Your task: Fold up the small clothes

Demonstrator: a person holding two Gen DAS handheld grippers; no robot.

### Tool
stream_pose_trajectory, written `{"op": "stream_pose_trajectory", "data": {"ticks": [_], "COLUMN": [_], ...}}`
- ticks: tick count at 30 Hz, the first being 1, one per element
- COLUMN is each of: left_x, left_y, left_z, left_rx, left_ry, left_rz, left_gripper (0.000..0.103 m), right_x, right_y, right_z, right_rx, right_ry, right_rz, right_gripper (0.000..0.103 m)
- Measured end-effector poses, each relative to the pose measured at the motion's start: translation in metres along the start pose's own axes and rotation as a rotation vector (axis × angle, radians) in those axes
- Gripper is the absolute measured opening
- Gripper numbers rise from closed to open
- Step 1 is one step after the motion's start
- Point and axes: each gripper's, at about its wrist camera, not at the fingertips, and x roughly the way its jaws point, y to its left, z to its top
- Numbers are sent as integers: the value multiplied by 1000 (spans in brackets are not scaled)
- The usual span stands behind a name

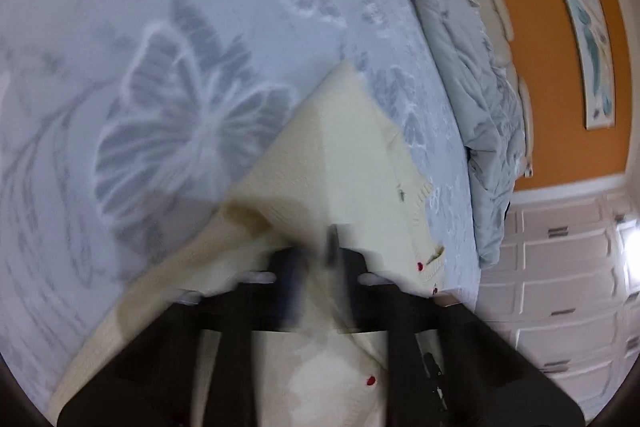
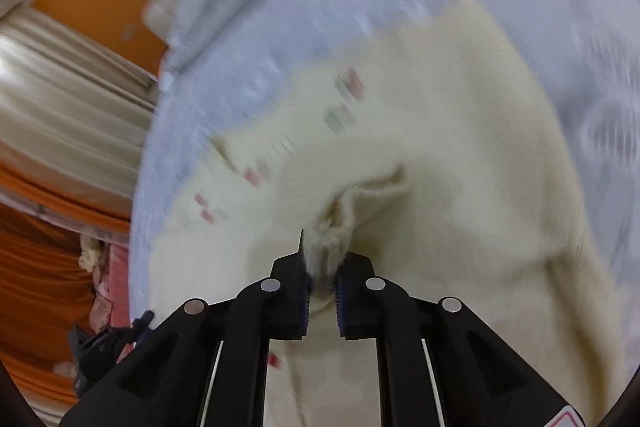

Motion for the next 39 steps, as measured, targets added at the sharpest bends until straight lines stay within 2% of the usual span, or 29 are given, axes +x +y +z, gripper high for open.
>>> {"op": "stream_pose_trajectory", "data": {"ticks": [3, 5, 6, 7, 9, 11, 14, 18, 20, 21, 23, 24, 25, 27, 29, 31, 34, 37, 39], "left_x": [-20, -23, -16, -9, 16, 30, 26, 26, 26, 27, 24, 17, 11, -5, -3, 6, 11, 12, 13], "left_y": [-22, -29, -30, -27, -19, -5, 0, 0, 2, 1, 1, -2, -3, -5, 1, 10, 26, 21, 23], "left_z": [-2, -4, -7, -10, -23, -34, -40, -38, -41, -41, -45, -44, -43, -39, -31, -27, -30, -44, -45], "left_rx": [84, 127, 148, 161, 197, 198, 240, 297, 331, 347, 370, 367, 363, 362, 347, 335, 309, 409, 407], "left_ry": [-85, -97, -82, -69, -30, -4, -41, -39, -47, -50, -47, -46, -57, -93, -85, -73, -98, -157, -168], "left_rz": [-62, -91, -93, -82, -2, 43, 31, 29, 18, 15, 22, 28, 23, 10, 18, 53, 15, 49, 43], "left_gripper": [7, 8, 8, 8, 8, 9, 10, 10, 11, 11, 12, 13, 14, 16, 17, 17, 18, 18, 18], "right_x": [-66, -87, -80, -61, -19, 7, 3, -25, -6, 8, -4, -10, -22, -41, -51, -47, -9, 35, 67], "right_y": [42, 47, 37, 16, -29, -62, -62, -46, -59, -76, -70, -63, -53, -39, -23, -2, 47, 83, 101], "right_z": [15, 18, 20, 22, 18, 4, -1, 3, -1, -5, 0, 1, 1, 1, 1, 5, -3, -19, -25], "right_rx": [-163, -228, -233, -195, -78, -45, -29, -57, -63, -51, -36, -56, -103, -150, -167, -203, -326, -419, -434], "right_ry": [-220, -289, -274, -214, -77, 12, -8, -111, -41, 3, 5, -5, -40, -116, -157, -125, -29, 46, 96], "right_rz": [165, 173, 125, 52, -51, -133, -104, -8, -83, -88, -98, -117, -168, -226, -204, -150, -41, -29, -25], "right_gripper": [9, 8, 8, 8, 9, 8, 8, 8, 8, 5, 10, 18, 20, 21, 21, 21, 21, 20, 20]}}
